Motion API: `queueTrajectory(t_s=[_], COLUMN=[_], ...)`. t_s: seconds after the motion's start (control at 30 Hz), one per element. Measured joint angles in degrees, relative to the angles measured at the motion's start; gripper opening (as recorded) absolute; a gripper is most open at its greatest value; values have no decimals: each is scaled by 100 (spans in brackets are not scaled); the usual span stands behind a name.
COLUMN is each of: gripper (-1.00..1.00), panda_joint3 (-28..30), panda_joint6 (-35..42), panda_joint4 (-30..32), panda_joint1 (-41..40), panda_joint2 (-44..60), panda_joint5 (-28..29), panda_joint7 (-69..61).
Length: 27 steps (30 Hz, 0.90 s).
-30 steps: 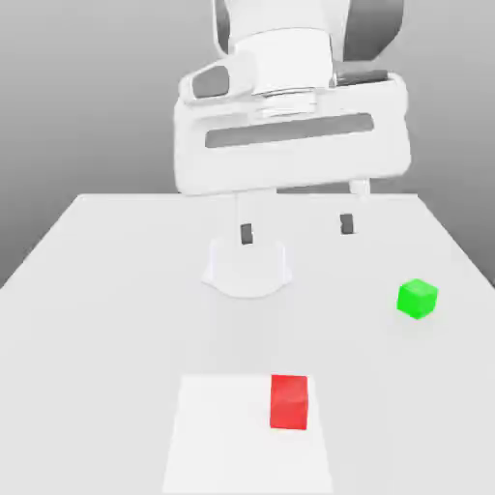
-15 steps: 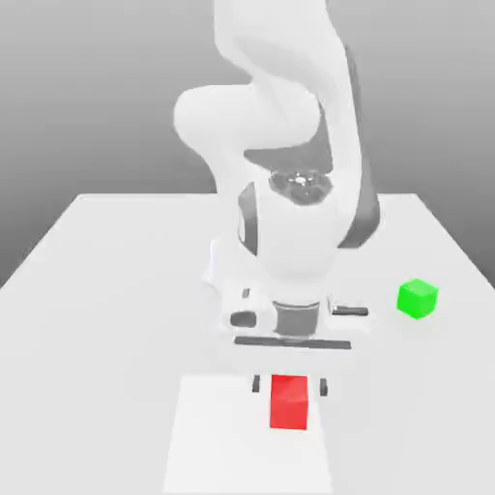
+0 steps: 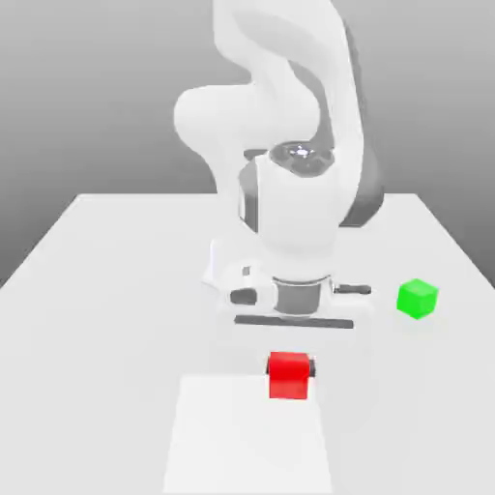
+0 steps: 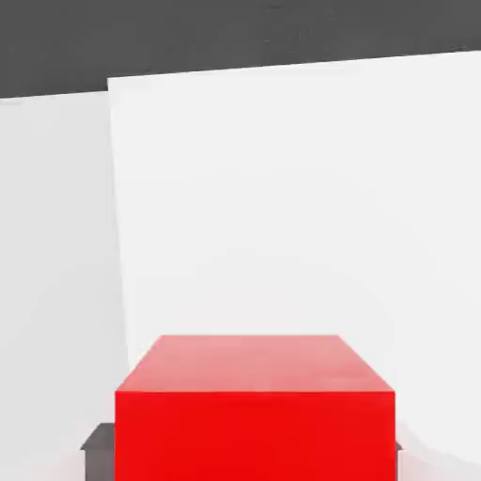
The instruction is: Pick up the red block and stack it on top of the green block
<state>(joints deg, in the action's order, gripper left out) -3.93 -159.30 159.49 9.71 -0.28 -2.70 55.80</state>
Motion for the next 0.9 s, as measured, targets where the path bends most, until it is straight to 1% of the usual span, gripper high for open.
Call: queueTrajectory(t_s=[0.2,0.43,0.67,0.9], gripper=[-100,-100,-100,-100], panda_joint3=[-423,-1010,-1651,-2325], panda_joint6=[211,419,585,699], panda_joint4=[156,343,547,768], panda_joint1=[1042,1965,2880,3706], panda_joint2=[-398,-848,-1251,-1557], panda_joint5=[-667,-1148,-1379,-1405], panda_joint7=[-474,-817,-987,-1018])
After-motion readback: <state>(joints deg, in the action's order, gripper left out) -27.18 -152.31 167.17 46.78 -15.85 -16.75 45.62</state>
